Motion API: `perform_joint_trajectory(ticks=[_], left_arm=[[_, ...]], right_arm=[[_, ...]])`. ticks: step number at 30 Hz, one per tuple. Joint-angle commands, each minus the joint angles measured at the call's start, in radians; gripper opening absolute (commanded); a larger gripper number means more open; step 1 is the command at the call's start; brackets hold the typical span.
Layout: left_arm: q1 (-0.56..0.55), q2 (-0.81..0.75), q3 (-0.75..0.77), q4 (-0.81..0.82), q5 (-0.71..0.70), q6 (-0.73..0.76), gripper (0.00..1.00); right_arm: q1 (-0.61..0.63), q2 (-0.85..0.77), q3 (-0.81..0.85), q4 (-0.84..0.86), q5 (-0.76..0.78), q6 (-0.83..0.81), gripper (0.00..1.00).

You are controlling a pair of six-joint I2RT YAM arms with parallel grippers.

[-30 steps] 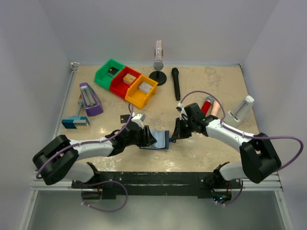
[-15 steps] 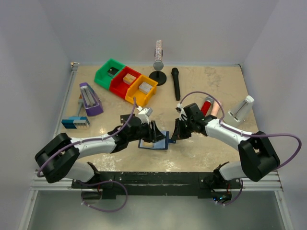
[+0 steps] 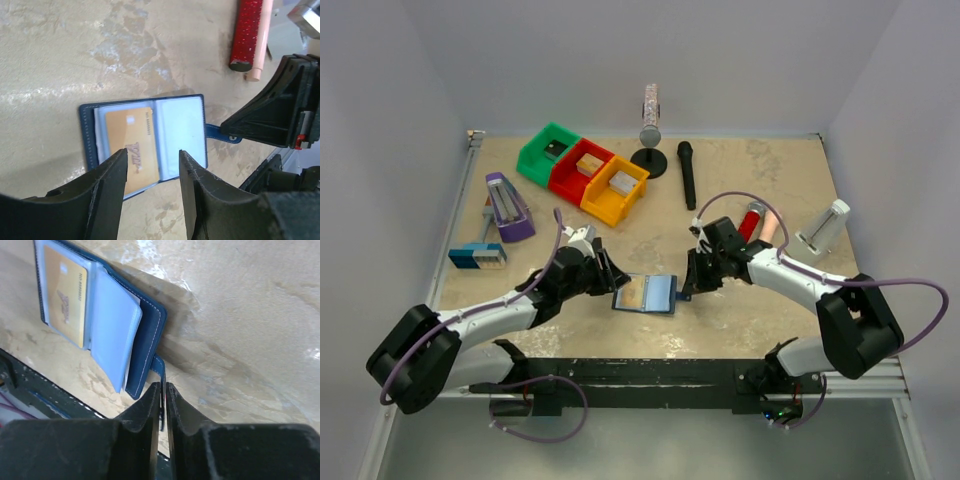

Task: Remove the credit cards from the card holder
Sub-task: Remove the credit card from the card holder.

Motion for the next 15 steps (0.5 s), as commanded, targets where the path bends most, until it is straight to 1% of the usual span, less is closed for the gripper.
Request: perform_joint_trajectory(ticks=[1,3,4,7,9,11,13,15], left_arm=[[0.005,0.009,-0.013,0.009,-0.028,-0.014,0.49],[0.005,0.006,-0.013,0.009,-0.036,-0.013,0.49],[0.005,0.001,-0.015,0.007,-0.039,-0.011,0.49],[0.005,-0.011,-0.018,0.004,-0.041,-0.007,0.49],[0.005,-0.019,-0.020,0.003,-0.044,-0.007,0.49],[0.005,-0.028,-0.023,0.001,-0.044,-0.007,0.49],[0.003,-0.031,-0.021,0.003,-0.042,-0.007,0.49],[0.005,-0.027,-0.023,0.010,-0.036,-0.008,0.49]], right_arm=[[-0.006,-0.030,0.031,-0.054,0.091,-0.018,0.23],[-0.008,-0.057,0.037,-0.081,0.128,-0.027,0.38],[-0.006,-0.070,0.042,-0.094,0.137,-0.029,0.43],[-0.006,-0.105,0.077,-0.153,0.188,-0.044,0.50],[-0.008,-0.139,0.098,-0.181,0.215,-0.049,0.52],[-0.003,-0.182,0.114,-0.192,0.205,-0.050,0.52],[0.003,-0.235,0.117,-0.166,0.165,-0.050,0.52],[0.015,-0.275,0.105,-0.096,0.081,-0.046,0.46]])
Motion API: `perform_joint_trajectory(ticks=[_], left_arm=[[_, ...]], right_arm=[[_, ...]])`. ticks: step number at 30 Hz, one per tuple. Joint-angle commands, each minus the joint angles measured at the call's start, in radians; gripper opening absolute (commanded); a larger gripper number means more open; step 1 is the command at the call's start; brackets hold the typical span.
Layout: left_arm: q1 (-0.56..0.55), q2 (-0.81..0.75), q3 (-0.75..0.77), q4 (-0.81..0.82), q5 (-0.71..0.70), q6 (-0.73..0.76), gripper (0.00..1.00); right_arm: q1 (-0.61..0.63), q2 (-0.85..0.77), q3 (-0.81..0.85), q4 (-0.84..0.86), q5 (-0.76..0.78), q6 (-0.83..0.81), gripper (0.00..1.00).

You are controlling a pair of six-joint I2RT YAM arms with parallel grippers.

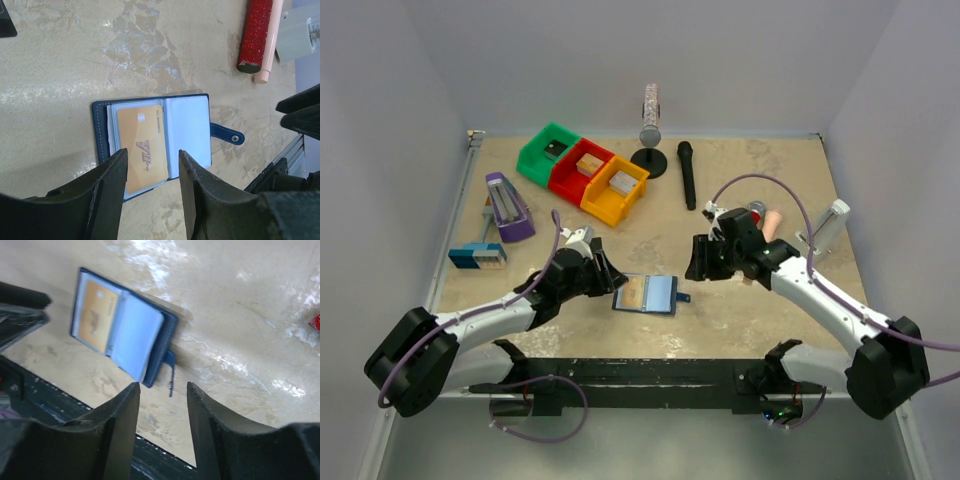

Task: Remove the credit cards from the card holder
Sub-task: Remove the credit card from the card holder.

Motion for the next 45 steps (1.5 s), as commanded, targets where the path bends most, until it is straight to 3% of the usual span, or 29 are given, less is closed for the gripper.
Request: perform_joint_trajectory(ticks=[1,5,11,18,30,37,45], left_arm=[[0.004,-0.008,-0.004,0.039,-0.001,-0.006,0.49],[0.002,0.041,-0.008,0.095,0.034,-0.027,0.46],[0.004,0.102,-0.016,0.157,0.040,-0.039,0.42],[0.004,0.159,-0.028,0.152,0.006,-0.049,0.36],[0.004,0.201,-0.071,0.162,-0.014,-0.078,0.34],[0.001,0.213,-0.085,0.178,-0.006,-0.087,0.34],[-0.082,0.216,-0.083,0.183,-0.043,-0.095,0.33]], right_arm=[[0.020,-0.088,0.026,0.101,-0.148,-0.005,0.41],[0.028,0.016,0.012,0.263,-0.325,0.076,0.13],[0.033,0.175,-0.092,0.598,-0.420,0.257,0.00],[0.033,0.291,-0.102,0.586,-0.374,0.248,0.00],[0.033,0.398,-0.155,0.581,-0.285,0.322,0.00],[0.033,0.404,-0.189,0.552,-0.239,0.331,0.00],[0.031,0.352,-0.217,0.516,-0.195,0.310,0.00]])
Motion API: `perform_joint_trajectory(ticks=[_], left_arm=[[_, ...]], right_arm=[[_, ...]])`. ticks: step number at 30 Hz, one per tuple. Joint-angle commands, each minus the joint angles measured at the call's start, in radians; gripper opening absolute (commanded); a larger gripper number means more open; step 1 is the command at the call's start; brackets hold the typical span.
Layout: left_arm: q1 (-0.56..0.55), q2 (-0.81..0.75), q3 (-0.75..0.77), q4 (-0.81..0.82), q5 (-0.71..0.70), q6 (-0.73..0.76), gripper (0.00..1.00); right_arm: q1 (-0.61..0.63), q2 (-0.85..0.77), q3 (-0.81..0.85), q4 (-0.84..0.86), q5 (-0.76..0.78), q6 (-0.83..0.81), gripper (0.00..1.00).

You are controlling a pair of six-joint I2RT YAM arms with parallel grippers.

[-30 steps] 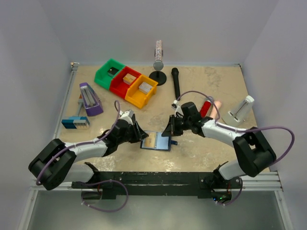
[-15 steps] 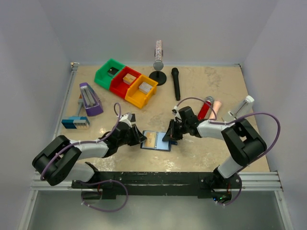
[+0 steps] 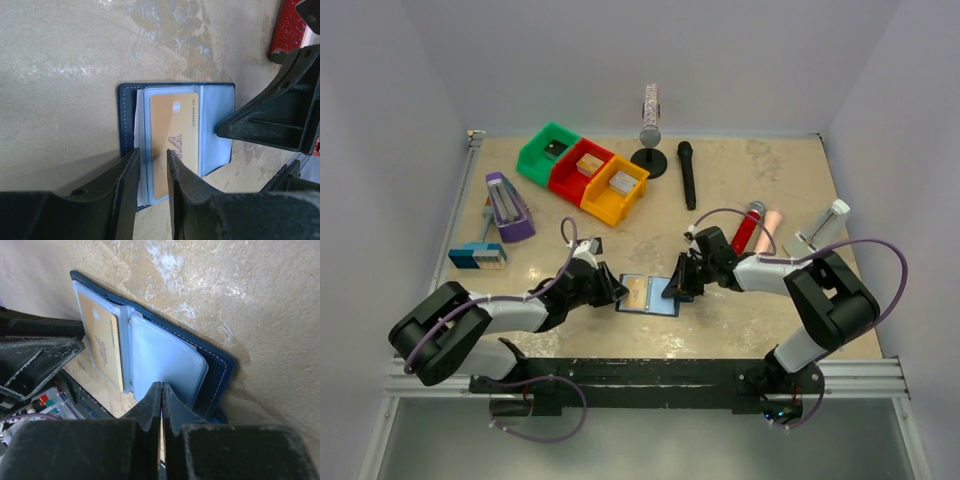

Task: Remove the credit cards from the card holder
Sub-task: Remove the credit card from the card holder.

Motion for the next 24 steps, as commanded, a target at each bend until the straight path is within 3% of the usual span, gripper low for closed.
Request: perform_joint_trajectory(ticks=[1,10,14,18,23,24], left_arm=[[-0.045,0.021,-0.019,-0.006,-0.019,-0.014,0.33],[-0.062,-0.013,-0.055,0.003,-0.042,-0.021,0.32],[-0.062,-0.097,-0.056,-0.041,-0.076,-0.012,0.34],[-0.062,-0.217,-0.029,-0.152,-0.130,0.011,0.39],[-0.062,-0.300,0.008,-0.241,-0.185,0.038,0.41],[-0.061,-0.298,0.013,-0.232,-0.179,0.046,0.41]], right_arm=[[0.000,-0.028,-0.025,-0.079,0.109,-0.035,0.00],[-0.004,-0.077,-0.009,-0.152,0.164,-0.085,0.00],[-0.003,-0.178,0.006,-0.217,0.231,-0.121,0.01],[0.022,-0.316,0.038,-0.293,0.328,-0.174,0.23],[0.130,-0.416,0.097,-0.356,0.504,-0.231,0.63],[0.155,-0.417,0.112,-0.367,0.547,-0.236,0.99]])
